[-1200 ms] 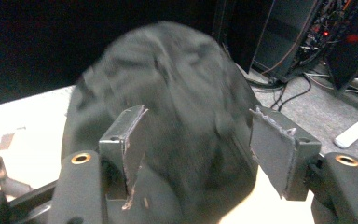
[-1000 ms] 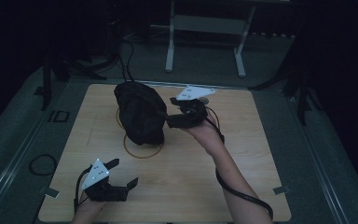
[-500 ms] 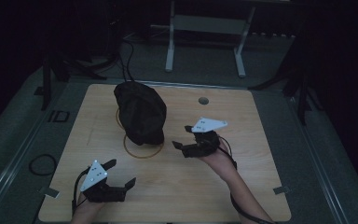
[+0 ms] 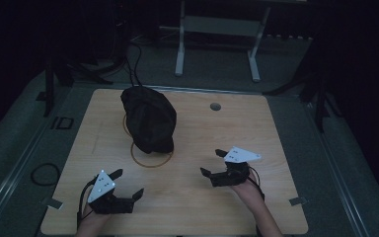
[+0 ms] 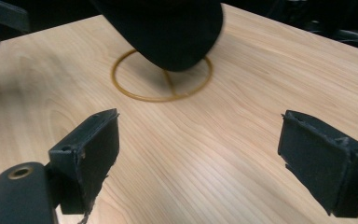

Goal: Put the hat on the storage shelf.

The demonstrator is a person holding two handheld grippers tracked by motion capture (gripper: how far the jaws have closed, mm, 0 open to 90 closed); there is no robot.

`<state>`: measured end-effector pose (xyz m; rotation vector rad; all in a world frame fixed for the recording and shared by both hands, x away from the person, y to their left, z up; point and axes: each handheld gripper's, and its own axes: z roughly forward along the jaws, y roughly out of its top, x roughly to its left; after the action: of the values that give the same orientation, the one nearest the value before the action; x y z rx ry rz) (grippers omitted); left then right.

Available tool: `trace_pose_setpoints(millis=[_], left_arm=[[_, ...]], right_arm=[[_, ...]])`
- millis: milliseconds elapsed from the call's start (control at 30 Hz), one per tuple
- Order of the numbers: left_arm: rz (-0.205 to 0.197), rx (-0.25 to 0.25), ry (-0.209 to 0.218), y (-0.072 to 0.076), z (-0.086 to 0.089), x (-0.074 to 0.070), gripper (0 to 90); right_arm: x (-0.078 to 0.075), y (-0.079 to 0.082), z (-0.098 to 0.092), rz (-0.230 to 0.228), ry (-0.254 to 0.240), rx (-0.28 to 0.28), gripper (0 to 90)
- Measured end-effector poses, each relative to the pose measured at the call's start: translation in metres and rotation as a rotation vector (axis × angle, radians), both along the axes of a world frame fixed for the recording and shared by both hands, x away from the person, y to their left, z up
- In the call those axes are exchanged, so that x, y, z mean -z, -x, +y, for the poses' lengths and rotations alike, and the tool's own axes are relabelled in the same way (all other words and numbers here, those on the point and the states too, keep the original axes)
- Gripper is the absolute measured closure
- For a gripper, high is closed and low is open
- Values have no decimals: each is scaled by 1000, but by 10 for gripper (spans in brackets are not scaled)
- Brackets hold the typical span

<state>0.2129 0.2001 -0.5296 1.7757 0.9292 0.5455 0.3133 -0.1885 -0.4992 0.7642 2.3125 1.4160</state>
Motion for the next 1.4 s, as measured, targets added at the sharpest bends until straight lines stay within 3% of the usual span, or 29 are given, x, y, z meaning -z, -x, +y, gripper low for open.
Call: trace_pose_setpoints(millis=[267, 500, 1000, 1400], left_arm=[[2, 1, -2, 0, -1, 0, 24], [11, 4, -7, -1, -2, 2, 24], [20, 9, -16, -1, -2, 5, 24], [22, 9, -16, 0, -3, 4, 24]], right_arm=[[17, 6, -30, -2, -9, 84, 125], [30, 10, -56, 26, -1, 146, 125], [44, 23, -87, 40, 18, 189, 132], [49, 27, -107, 52, 1, 245, 138]])
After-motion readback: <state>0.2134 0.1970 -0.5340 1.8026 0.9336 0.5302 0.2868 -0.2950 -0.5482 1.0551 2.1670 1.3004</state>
